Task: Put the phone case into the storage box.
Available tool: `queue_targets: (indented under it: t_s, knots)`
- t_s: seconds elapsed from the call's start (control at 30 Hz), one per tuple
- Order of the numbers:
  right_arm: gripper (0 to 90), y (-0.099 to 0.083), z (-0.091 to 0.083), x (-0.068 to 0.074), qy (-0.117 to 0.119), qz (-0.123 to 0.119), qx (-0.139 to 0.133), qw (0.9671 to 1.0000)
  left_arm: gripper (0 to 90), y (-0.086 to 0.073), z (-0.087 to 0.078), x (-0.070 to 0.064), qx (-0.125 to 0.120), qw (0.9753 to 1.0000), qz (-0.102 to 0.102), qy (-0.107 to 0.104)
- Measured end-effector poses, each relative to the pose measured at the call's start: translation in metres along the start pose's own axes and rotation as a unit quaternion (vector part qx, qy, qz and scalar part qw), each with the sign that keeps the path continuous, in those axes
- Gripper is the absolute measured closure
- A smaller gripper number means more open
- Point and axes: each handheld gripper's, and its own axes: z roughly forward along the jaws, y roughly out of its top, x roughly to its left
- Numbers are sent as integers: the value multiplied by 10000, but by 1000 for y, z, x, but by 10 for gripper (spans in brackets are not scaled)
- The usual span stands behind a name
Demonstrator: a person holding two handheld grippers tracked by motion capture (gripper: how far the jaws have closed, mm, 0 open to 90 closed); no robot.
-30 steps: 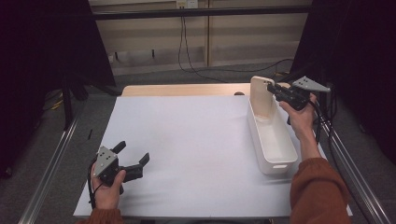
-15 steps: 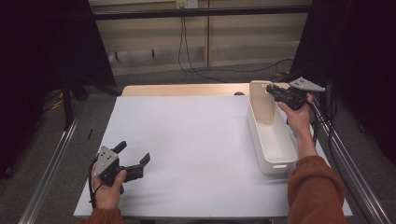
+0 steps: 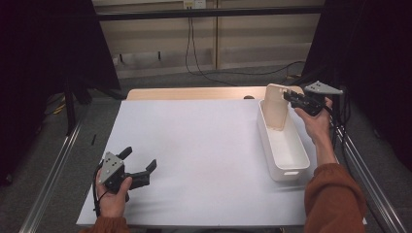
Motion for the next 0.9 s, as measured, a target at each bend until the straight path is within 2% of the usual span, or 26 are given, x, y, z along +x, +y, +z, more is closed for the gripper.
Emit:
queue_targets:
  t_s: [0.3,0.37,0.57,0.77,0.9]
  knots:
    - [774,3,-2,3,-157,-157,322,9992,21,0,0,0,-6,10000,19,15]
    - [774,4,-2,3,-194,-272,363,9988,22,0,0,0,1,10000,55,13]
    - [798,3,4,6,-216,-396,235,9987,22,0,1,0,33,10000,93,-14]
    - [810,4,14,11,-79,-473,-44,9988,23,0,1,0,25,10000,87,-11]
    - [803,3,18,10,-60,-554,-78,9984,23,0,1,-1,29,9999,99,-3]
